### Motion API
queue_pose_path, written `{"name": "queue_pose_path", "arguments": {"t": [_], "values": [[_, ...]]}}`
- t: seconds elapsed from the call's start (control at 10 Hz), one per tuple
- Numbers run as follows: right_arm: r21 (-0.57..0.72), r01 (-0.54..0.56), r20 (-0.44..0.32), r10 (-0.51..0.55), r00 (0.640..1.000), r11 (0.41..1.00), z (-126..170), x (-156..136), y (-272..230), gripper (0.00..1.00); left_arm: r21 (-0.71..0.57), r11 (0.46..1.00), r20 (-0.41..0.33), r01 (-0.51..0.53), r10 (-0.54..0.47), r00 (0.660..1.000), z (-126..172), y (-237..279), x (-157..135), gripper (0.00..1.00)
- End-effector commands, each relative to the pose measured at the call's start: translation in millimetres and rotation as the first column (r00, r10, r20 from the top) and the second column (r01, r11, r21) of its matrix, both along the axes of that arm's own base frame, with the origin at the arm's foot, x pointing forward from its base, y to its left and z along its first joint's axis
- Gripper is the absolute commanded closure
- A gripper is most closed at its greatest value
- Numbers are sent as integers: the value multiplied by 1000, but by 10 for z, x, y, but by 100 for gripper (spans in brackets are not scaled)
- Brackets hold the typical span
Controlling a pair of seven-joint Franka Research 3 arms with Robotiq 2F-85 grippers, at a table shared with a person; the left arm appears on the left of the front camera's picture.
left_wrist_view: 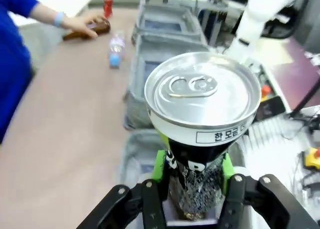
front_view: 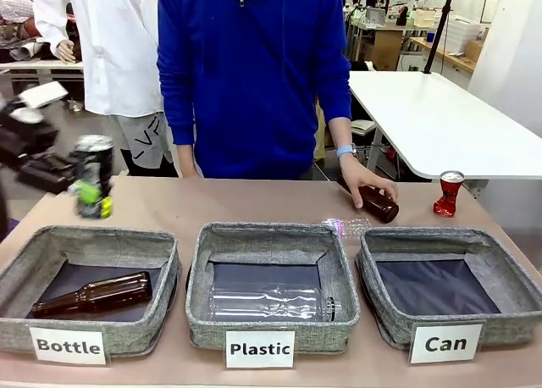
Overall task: Sort the can waste into the basket.
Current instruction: Pick up the can waste from the table and place it in the right Fabric basket.
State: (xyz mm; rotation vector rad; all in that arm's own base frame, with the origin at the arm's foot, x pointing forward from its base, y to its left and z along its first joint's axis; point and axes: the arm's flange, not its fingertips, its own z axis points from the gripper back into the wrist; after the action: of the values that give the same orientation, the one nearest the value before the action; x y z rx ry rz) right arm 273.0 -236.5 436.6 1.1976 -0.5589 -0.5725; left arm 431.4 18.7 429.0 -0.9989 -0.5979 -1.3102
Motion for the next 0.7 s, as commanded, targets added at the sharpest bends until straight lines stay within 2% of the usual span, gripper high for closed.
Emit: {"name": "queue_pose_path", "arguments": {"t": [0.0, 0.1, 0.2, 0.5, 0.6], "values": [[4, 3, 25, -3, 1000, 1000, 20, 22, -7, 0, 60, 993, 37, -99, 96, 995, -133, 20, -521, 100], [4, 3, 25, -3, 1000, 1000, 20, 22, -7, 0, -5, 990, 102, -139, 139, 985, -182, 64, -652, 100], [4, 3, 25, -3, 1000, 1000, 20, 22, -7, 0, 30, 999, 7, -42, 42, 999, -66, 98, -323, 58], [4, 3, 25, -3, 1000, 1000, 20, 22, -7, 0, 30, 999, 7, -42, 42, 999, -66, 98, -323, 58], [4, 3, 25, -3, 1000, 1000, 20, 22, -7, 0, 36, 997, 31, -62, 60, 998, -126, 68, -444, 53]]}}
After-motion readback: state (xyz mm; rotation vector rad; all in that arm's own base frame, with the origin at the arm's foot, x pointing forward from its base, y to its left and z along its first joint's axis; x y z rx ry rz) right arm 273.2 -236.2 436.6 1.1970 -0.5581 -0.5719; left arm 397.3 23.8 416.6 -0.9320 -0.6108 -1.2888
